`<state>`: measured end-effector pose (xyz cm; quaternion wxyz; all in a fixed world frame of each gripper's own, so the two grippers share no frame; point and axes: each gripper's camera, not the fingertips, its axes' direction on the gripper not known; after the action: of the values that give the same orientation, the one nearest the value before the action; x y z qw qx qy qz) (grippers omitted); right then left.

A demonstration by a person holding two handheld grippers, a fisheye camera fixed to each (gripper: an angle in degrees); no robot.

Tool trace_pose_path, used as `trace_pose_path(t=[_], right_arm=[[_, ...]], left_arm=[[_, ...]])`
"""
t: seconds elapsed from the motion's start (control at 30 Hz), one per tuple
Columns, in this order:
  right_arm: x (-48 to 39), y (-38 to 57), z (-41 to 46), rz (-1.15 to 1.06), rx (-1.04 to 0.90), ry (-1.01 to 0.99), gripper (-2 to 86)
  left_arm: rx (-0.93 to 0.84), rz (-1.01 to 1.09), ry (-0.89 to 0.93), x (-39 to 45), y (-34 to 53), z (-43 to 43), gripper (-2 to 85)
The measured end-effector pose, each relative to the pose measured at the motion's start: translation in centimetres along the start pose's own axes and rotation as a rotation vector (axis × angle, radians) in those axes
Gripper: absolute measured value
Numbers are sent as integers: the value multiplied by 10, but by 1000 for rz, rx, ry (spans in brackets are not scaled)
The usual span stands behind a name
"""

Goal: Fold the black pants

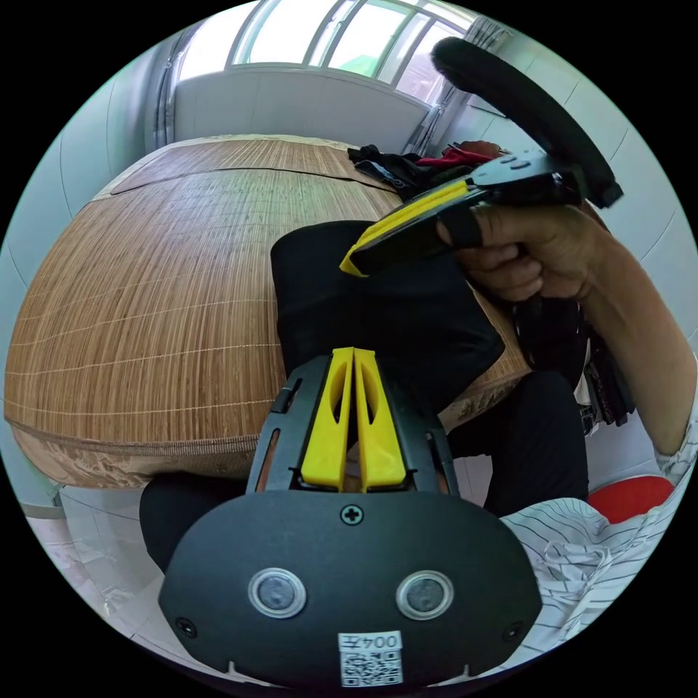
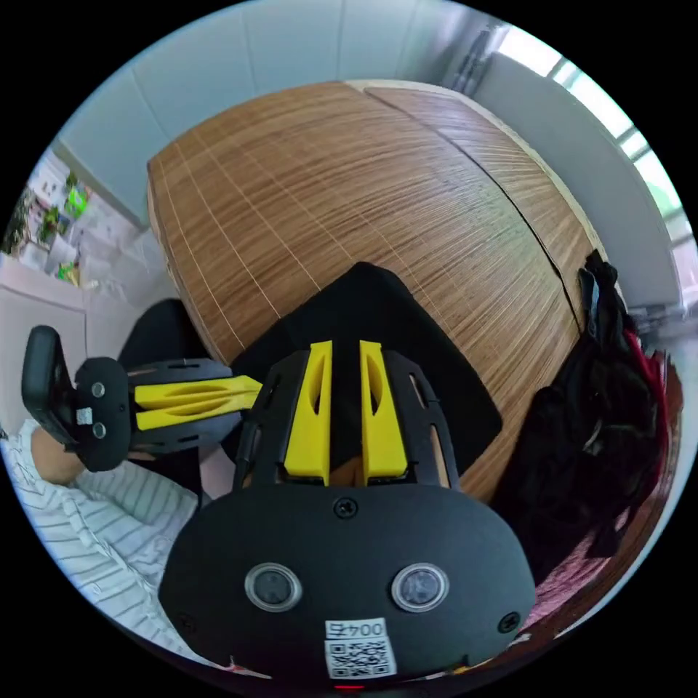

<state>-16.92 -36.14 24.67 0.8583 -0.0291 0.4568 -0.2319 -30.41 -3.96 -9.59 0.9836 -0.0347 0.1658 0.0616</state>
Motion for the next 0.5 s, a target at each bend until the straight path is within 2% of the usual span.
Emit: trace_pose_path(t=[0.07,0.3,0.5], right_arm=[[-1,-18,20,-54,-102,-33,84],[1,-56,40,-22,-145,-120,73],[-43,-59,30,-119,-105,31,9]], left_arm=[[-2,0,5,1,-7,0,2],[-5,-49,51,-10,-29,0,1],[3,-53,50,-5,-46,-6,1]])
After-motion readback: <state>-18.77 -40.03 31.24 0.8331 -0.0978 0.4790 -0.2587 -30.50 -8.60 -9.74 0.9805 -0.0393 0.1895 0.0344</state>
